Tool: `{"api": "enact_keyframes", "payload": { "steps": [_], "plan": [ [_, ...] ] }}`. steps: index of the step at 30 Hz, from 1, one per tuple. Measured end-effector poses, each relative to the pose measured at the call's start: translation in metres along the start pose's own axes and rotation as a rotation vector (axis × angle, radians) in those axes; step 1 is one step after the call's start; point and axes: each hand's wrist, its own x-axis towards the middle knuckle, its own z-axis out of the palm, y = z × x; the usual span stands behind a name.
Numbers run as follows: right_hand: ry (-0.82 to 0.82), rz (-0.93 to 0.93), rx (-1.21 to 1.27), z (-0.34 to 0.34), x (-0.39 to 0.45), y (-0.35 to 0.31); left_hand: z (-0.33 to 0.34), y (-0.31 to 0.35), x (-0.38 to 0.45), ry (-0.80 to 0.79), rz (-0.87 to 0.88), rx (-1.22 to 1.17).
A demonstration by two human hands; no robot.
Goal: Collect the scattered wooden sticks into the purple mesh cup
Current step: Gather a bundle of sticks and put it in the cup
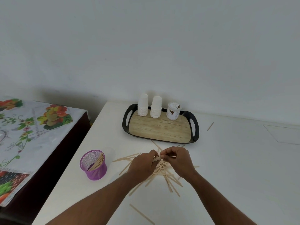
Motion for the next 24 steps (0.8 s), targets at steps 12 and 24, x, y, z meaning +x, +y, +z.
{"api": "enact_keyframes", "payload": {
  "steps": [12,24],
  "plan": [
    [-0.018,-0.037,-0.018,0.009,-0.011,0.003,0.000,0.006,0.000,-0.005,-0.024,-0.065],
    [0.041,0.261,0.355,-0.006,-0.017,0.017,-0.015,-0.009,0.000,0.090,-0.607,-1.365]
  ]
}}
